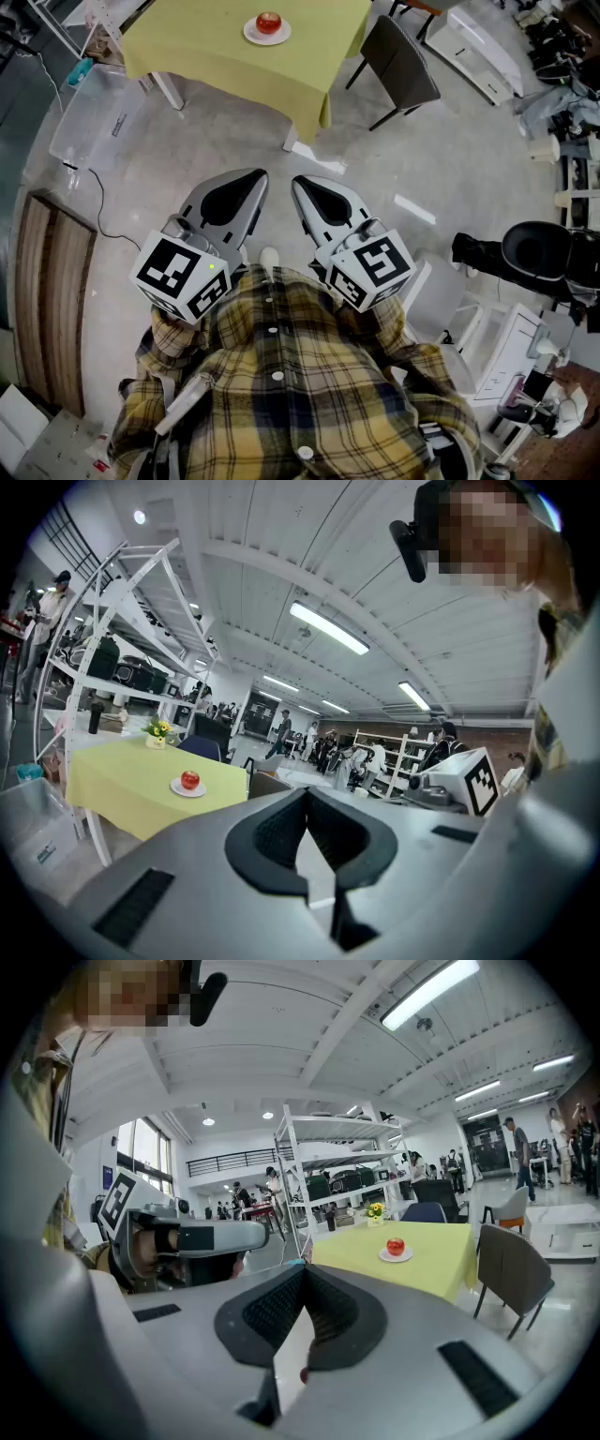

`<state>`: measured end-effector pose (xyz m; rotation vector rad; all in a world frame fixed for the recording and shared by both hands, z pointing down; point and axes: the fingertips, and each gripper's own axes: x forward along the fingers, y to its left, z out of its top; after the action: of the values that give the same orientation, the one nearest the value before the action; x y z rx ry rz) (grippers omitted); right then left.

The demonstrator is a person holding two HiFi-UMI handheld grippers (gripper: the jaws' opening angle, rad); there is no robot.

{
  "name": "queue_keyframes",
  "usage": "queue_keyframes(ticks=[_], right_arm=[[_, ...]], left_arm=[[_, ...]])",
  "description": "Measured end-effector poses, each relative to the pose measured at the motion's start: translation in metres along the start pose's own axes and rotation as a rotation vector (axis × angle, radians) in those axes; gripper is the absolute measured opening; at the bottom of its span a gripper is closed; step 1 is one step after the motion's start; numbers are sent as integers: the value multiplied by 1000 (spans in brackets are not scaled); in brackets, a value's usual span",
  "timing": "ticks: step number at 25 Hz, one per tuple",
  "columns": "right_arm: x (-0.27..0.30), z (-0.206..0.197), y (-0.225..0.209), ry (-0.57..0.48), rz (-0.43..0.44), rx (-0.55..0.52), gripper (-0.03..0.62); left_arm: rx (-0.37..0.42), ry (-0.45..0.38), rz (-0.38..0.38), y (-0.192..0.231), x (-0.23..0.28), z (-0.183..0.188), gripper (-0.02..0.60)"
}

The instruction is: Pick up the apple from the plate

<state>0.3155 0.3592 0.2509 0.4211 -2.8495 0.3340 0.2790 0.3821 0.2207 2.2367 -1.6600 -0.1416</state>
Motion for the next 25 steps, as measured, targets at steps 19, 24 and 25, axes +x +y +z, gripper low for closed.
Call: queue_keyframes(ticks=[19, 24, 25], right_arm=[[-34, -23, 7, -15, 41, 27, -3], [-34, -25, 5, -8, 38, 47, -3], [-32, -25, 5, -5, 37, 48, -3]], left_arm=[[-23, -2, 57, -25, -15, -31, 8], [-31, 2, 61, -21, -15, -33, 8], [-33, 5, 59, -20, -15, -35, 8]])
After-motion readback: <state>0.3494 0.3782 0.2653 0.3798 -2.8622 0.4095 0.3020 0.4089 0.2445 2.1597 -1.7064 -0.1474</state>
